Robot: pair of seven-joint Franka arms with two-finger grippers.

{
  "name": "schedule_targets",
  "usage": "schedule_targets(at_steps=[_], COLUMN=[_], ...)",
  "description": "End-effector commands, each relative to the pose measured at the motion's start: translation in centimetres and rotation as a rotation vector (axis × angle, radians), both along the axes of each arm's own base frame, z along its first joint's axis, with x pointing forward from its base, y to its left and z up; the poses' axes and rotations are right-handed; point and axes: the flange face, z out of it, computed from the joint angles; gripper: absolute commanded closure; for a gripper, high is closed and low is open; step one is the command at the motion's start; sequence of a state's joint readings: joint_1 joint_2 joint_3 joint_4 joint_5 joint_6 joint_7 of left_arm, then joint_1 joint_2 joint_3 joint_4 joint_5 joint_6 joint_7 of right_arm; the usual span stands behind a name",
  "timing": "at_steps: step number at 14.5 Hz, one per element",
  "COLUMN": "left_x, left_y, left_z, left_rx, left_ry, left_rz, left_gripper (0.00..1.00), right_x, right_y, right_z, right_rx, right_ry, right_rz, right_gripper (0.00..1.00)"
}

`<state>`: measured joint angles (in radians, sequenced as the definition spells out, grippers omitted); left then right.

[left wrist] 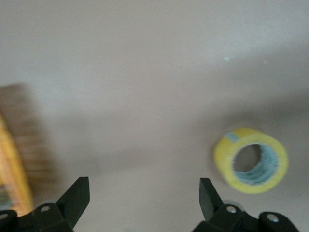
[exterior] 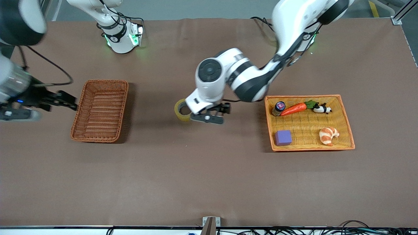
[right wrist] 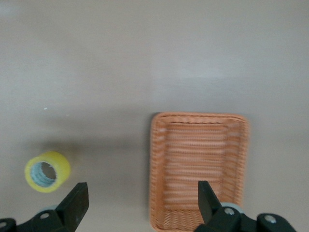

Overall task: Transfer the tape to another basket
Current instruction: 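Lift the tape roll with the left gripper toward the right gripper, then grasp the tape with the right gripper while the left gripper releases it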

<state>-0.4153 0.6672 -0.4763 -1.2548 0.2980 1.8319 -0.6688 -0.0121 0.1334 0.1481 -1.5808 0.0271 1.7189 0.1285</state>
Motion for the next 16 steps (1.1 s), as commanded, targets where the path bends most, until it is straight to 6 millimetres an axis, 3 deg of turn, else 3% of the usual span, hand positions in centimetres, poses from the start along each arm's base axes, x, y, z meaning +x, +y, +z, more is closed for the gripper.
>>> schedule_targets(at_steps=[1, 2, 5, 7, 8, 10, 13, 16], left_x=[0.8, 2.0, 5.3, 7.7, 8.2, 9.2, 7.4, 5.4], left_y=[6.1, 8.2, 15.6, 21.1, 23.0, 29.0, 34.7, 38.7], left_z=[2.7, 3.8, 8.2, 10.6, 11.7, 14.0, 17.4, 19.4], left_rx=[0.052, 0.068, 0.054, -0.007, -0.034, -0.084, -0.066, -0.032], left_ry=[-0.037, -0.062, -0.12, -0.132, -0.132, -0.125, -0.165, -0.162], left_rz=[0.029, 0.048, 0.085, 0.153, 0.187, 0.274, 0.206, 0.245], left_gripper=[0.0, 0.0, 0.0, 0.0, 0.0, 0.0, 0.0, 0.0], right_x=[-2.0, -3.1, -6.1, -7.7, -8.6, -10.6, -12.9, -14.1], right_y=[7.3, 10.5, 16.4, 19.0, 19.9, 21.5, 24.9, 26.8], right_z=[-4.9, -6.8, -12.2, -16.9, -18.9, -22.6, -27.6, -30.7], right_rx=[0.016, 0.017, 0.008, 0.022, 0.025, 0.013, -0.042, -0.057], right_ry=[0.003, -0.004, -0.037, -0.012, -0.015, -0.02, -0.012, -0.018], right_rz=[-0.03, -0.019, 0.049, 0.104, 0.119, 0.14, 0.191, 0.221], right_gripper=[0.0, 0.0, 0.0, 0.0, 0.0, 0.0, 0.0, 0.0])
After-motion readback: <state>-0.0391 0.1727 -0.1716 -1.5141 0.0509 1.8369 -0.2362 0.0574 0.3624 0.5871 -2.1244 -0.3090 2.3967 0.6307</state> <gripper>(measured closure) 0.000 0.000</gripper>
